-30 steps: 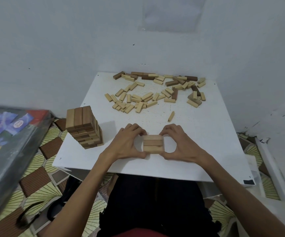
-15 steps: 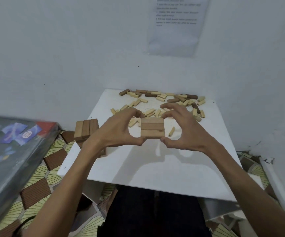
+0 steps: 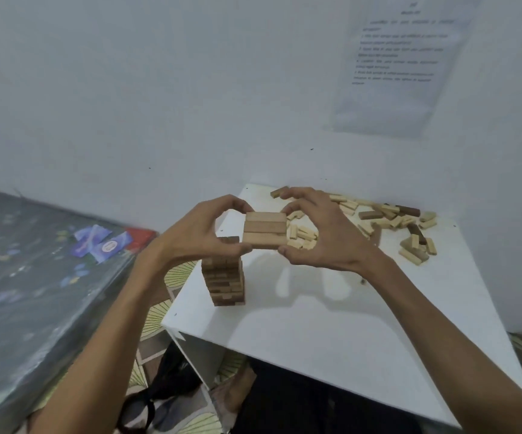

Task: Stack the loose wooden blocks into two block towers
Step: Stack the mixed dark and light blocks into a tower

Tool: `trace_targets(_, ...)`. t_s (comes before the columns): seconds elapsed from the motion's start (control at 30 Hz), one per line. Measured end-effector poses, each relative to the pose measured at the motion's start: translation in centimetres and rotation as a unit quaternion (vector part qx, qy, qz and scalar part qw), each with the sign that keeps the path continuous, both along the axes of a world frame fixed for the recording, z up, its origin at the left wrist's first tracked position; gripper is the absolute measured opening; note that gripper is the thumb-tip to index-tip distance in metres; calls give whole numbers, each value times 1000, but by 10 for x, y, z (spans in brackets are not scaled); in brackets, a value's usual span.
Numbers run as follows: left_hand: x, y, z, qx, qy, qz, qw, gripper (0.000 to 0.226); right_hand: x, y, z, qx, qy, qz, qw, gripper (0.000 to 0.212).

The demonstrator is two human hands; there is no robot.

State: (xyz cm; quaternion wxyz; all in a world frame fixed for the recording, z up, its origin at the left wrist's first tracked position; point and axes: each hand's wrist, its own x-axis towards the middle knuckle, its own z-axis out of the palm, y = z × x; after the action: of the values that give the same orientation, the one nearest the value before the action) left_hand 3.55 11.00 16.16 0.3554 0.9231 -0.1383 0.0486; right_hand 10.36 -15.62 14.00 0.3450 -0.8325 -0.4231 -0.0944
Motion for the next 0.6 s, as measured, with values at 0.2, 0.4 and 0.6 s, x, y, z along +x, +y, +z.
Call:
trace_targets(0.2, -7, 47, -23, -45, 23, 29, 998, 53, 3, 49, -13, -20, 32, 14, 999, 60)
trace_targets(0.4, -13, 69, -46, -54, 44, 47, 996, 55, 3, 73, -27, -57, 51, 30, 997, 61)
trace_targets(0.6, -12, 79, -62, -54, 42, 52, 996, 58, 6, 82, -36, -69, 62, 31, 995, 63)
